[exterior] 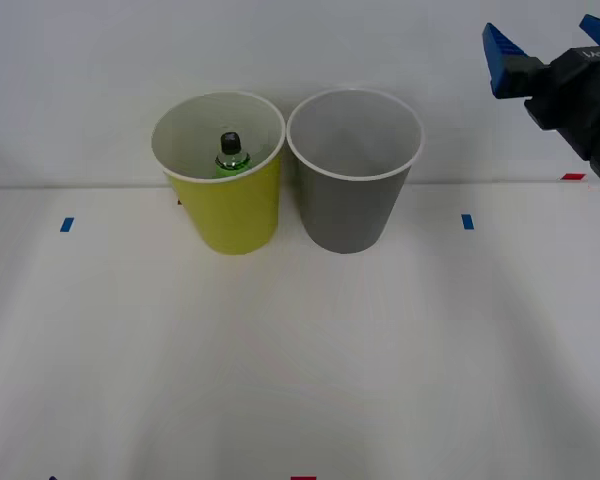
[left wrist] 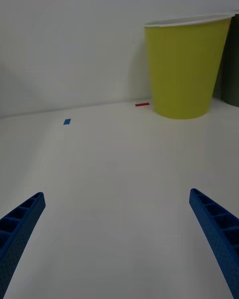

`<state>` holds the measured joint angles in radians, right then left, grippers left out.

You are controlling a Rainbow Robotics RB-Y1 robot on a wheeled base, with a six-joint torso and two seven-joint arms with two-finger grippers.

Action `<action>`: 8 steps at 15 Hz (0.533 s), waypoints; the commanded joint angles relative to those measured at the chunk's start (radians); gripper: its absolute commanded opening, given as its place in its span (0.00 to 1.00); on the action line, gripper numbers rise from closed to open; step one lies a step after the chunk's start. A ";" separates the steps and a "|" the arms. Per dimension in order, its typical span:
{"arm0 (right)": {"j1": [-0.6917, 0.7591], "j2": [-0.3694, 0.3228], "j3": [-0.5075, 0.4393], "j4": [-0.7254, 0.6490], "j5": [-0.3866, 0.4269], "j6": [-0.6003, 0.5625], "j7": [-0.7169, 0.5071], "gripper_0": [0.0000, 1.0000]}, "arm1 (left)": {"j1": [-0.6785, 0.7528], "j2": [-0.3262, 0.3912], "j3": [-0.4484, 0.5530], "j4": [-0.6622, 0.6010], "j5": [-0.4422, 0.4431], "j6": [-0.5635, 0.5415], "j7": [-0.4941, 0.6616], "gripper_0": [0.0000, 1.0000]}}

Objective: Put cans in the gray bin and PET bottles in the light green bin.

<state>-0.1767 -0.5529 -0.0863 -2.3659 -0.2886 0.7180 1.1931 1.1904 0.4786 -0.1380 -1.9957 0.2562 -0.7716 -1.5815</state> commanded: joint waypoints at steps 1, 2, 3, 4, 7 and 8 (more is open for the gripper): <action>0.132 -0.013 -0.001 -0.015 0.034 -0.109 0.002 1.00 | 0.000 0.000 0.000 0.000 0.000 0.000 0.000 1.00; 0.174 -0.013 -0.001 -0.029 0.045 -0.132 -0.003 1.00 | 0.000 0.000 0.000 0.000 0.000 0.000 0.000 1.00; 0.210 -0.015 -0.001 -0.030 0.045 -0.164 -0.004 1.00 | 0.000 0.000 0.000 0.000 0.000 0.000 0.000 1.00; 0.249 -0.015 -0.001 -0.030 0.045 -0.204 -0.006 1.00 | 0.000 0.000 0.000 0.000 0.000 0.000 0.000 1.00; 0.370 0.002 0.000 -0.030 0.042 -0.322 -0.006 1.00 | 0.000 0.000 0.000 0.000 0.000 0.000 0.000 1.00; 0.405 0.014 0.002 -0.030 0.039 -0.351 -0.001 1.00 | 0.000 0.000 0.000 0.000 0.000 0.000 0.000 1.00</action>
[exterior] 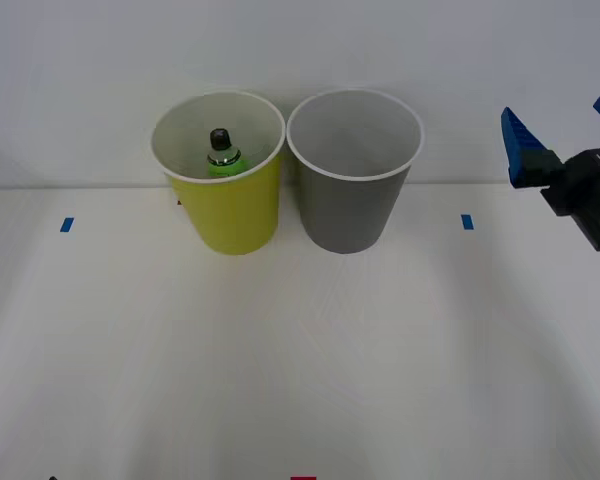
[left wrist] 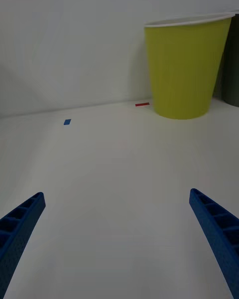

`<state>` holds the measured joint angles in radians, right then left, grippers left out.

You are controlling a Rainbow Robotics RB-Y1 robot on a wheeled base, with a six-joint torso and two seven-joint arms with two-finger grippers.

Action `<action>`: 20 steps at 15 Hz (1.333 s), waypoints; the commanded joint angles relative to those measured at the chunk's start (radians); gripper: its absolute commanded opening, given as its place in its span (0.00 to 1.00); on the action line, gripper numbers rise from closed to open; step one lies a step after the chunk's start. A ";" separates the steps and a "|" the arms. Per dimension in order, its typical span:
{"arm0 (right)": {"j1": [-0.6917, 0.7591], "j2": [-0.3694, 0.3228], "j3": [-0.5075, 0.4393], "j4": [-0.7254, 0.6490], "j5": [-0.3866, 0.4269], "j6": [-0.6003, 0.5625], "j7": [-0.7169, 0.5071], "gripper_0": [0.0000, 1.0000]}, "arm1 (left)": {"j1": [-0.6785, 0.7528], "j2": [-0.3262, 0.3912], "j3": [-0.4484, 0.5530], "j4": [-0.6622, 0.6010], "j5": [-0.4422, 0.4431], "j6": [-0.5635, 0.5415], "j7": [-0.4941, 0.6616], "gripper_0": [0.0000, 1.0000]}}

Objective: Put cans in the gray bin and PET bottles in the light green bin.

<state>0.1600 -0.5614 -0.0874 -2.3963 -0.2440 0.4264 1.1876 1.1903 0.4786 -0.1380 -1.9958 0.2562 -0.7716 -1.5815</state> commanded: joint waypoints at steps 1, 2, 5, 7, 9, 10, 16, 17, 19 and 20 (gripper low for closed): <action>0.110 0.026 0.005 0.000 -0.011 -0.086 0.007 1.00 | 0.000 0.000 0.000 0.000 0.000 0.000 0.000 1.00; 0.125 0.028 0.012 0.000 -0.012 -0.097 0.009 1.00 | 0.000 0.000 0.000 0.000 0.000 0.000 0.000 1.00; 0.150 0.078 0.040 0.000 -0.001 -0.110 0.020 1.00 | 0.000 0.000 0.000 0.000 0.000 0.000 0.000 1.00; 0.182 0.164 0.078 0.000 0.081 -0.149 0.033 1.00 | 0.000 0.000 0.000 0.000 0.000 0.000 0.000 1.00; 0.210 0.241 0.101 -0.004 0.112 -0.158 0.041 1.00 | 0.000 0.000 0.000 0.000 0.000 0.000 0.000 1.00; 0.211 0.275 0.117 -0.003 0.143 -0.158 0.044 1.00 | 0.000 0.000 0.000 0.000 0.000 0.000 0.000 1.00; 0.256 0.212 0.143 0.177 0.172 -0.469 0.047 1.00 | 0.000 0.000 0.000 0.000 0.000 0.000 0.000 1.00; 0.263 0.199 0.146 0.213 0.173 -0.520 0.047 1.00 | 0.000 0.000 0.000 0.000 0.000 0.000 0.000 1.00; 0.305 0.179 0.146 0.289 0.178 -0.629 0.050 1.00 | 0.000 0.000 0.000 0.000 0.000 0.000 0.000 1.00; 0.326 0.173 0.146 0.322 0.176 -0.678 0.053 1.00 | 0.000 0.000 0.000 0.000 0.000 0.000 0.000 1.00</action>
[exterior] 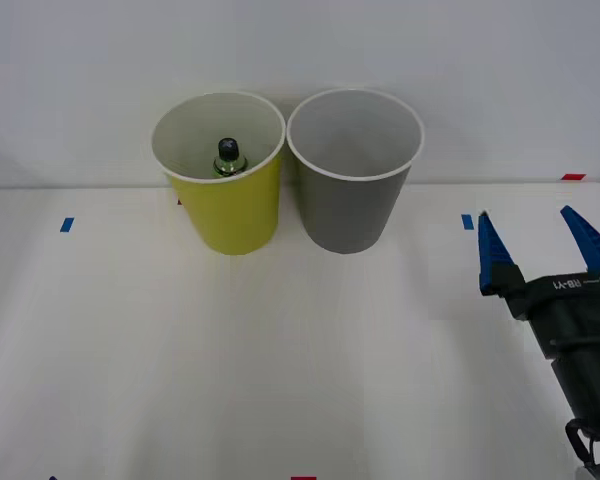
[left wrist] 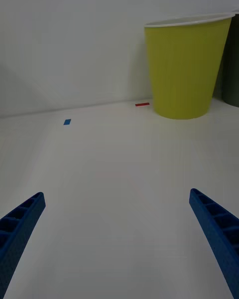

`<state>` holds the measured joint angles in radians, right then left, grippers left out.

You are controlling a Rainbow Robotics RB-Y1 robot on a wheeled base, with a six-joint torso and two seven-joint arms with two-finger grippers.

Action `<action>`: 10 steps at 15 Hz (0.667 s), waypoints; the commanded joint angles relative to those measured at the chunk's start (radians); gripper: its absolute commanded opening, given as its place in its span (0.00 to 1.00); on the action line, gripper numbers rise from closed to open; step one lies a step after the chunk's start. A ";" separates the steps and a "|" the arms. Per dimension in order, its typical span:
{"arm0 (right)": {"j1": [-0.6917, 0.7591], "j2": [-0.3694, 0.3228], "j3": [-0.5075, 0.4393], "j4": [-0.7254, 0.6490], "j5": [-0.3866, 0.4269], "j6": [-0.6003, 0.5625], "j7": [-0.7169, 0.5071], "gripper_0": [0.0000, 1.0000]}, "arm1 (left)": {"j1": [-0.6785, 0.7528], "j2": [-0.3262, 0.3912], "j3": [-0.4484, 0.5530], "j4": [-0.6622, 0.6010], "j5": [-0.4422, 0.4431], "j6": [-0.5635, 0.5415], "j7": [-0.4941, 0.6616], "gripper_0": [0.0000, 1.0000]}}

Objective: Put cans in the gray bin and PET bottles in the light green bin.

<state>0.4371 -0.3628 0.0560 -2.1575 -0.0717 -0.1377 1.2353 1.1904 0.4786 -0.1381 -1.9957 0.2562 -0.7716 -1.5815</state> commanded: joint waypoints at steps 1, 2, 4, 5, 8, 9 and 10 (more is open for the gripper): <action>0.072 -0.030 0.002 0.097 0.001 -0.145 0.010 1.00 | 0.000 0.000 0.000 0.000 0.000 0.000 0.000 1.00; 0.101 -0.042 0.004 0.103 0.004 -0.174 0.020 1.00 | 0.000 0.000 0.000 0.000 0.000 0.000 0.000 1.00; 0.158 -0.059 0.007 0.102 0.000 -0.197 0.039 1.00 | 0.000 0.000 0.000 0.000 0.000 0.000 0.000 1.00; 0.183 -0.068 0.007 0.103 -0.003 -0.210 0.052 1.00 | 0.000 0.000 0.000 0.000 0.000 0.000 0.000 1.00; 0.259 -0.093 0.013 0.103 -0.062 -0.221 0.174 1.00 | 0.000 0.000 0.000 0.000 0.000 0.000 0.000 1.00; 0.287 -0.119 0.027 0.103 -0.092 -0.221 0.182 1.00 | 0.000 0.000 0.000 0.000 0.000 0.000 0.000 1.00; 0.315 -0.134 0.033 0.103 -0.105 -0.235 0.187 1.00 | 0.000 0.000 0.000 0.000 0.000 0.000 0.000 1.00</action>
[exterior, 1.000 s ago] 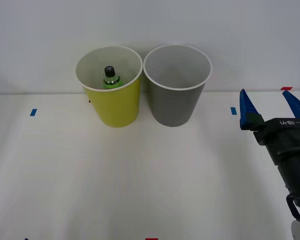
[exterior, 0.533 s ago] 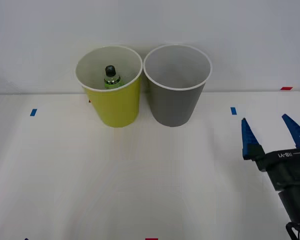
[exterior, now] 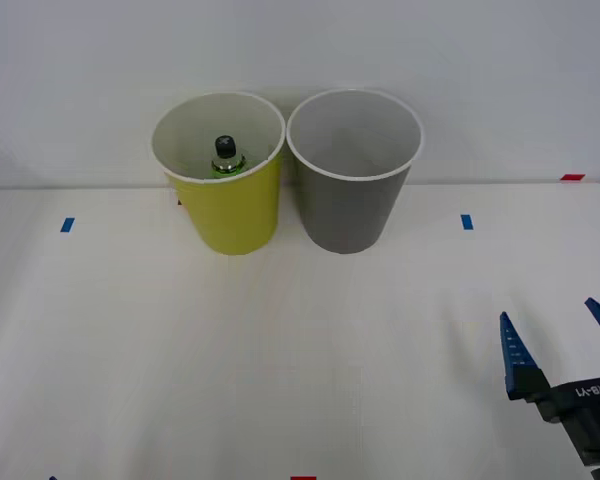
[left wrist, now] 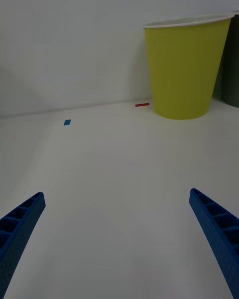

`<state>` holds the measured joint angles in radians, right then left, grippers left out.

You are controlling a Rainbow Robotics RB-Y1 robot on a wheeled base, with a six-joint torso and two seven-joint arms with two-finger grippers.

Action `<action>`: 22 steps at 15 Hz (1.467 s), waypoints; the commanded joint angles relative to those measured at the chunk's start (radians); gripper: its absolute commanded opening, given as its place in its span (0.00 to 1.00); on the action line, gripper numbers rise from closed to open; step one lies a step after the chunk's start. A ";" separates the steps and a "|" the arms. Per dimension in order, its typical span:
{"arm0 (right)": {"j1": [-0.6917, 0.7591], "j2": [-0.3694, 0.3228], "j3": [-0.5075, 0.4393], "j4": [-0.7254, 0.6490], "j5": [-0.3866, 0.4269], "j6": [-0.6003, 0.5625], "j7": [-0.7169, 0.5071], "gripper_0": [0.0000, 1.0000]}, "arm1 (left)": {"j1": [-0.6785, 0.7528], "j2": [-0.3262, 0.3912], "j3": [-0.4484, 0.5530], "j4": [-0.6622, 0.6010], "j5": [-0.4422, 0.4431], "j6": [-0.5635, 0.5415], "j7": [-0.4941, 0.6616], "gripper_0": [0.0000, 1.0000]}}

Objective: Put cans in the gray bin and PET bottles in the light green bin.

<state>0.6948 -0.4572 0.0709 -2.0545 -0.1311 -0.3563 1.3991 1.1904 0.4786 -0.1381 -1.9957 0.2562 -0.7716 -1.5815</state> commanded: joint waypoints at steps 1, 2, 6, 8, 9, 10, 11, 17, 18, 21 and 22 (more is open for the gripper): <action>0.088 -0.047 0.020 0.000 -0.047 -0.033 0.020 1.00 | 0.000 0.000 0.000 0.000 0.000 0.000 0.000 1.00; 0.111 -0.052 0.027 0.000 -0.050 -0.049 0.017 1.00 | 0.000 0.000 0.000 0.000 0.000 0.000 0.000 1.00; 0.227 -0.057 0.055 0.000 -0.055 -0.121 -0.002 1.00 | 0.000 0.000 0.000 0.000 0.000 0.000 0.000 1.00; 0.293 -0.061 0.063 -0.001 -0.053 -0.161 -0.012 1.00 | 0.000 0.000 0.000 0.000 0.000 0.000 0.000 1.00; 0.316 -0.064 0.070 -0.001 -0.050 -0.179 -0.020 1.00 | 0.000 0.000 0.000 0.000 0.000 0.000 0.000 1.00; 0.336 -0.069 0.073 -0.001 -0.045 -0.190 -0.029 1.00 | 0.000 0.000 0.000 0.000 0.000 0.000 0.000 1.00; 0.351 -0.072 0.081 -0.001 -0.039 -0.199 -0.037 1.00 | 0.000 0.000 0.000 0.000 0.000 0.000 0.000 1.00; 0.408 -0.075 0.090 0.000 -0.004 -0.222 -0.085 1.00 | 0.000 0.000 0.000 0.000 0.000 0.000 0.000 1.00; 0.413 -0.077 0.090 0.000 -0.001 -0.222 -0.091 1.00 | 0.000 0.000 0.000 0.000 0.000 0.000 0.000 1.00; 0.417 -0.074 0.092 0.000 0.001 -0.222 -0.098 1.00 | 0.000 0.000 0.000 0.000 0.000 0.000 0.000 1.00; 0.420 -0.070 0.092 0.000 0.001 -0.222 -0.097 1.00 | 0.000 0.000 0.000 0.000 0.000 0.000 0.000 1.00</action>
<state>1.1122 -0.5307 0.1621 -2.0542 -0.1307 -0.5785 1.3017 1.1904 0.4786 -0.1381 -1.9957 0.2562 -0.7716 -1.5815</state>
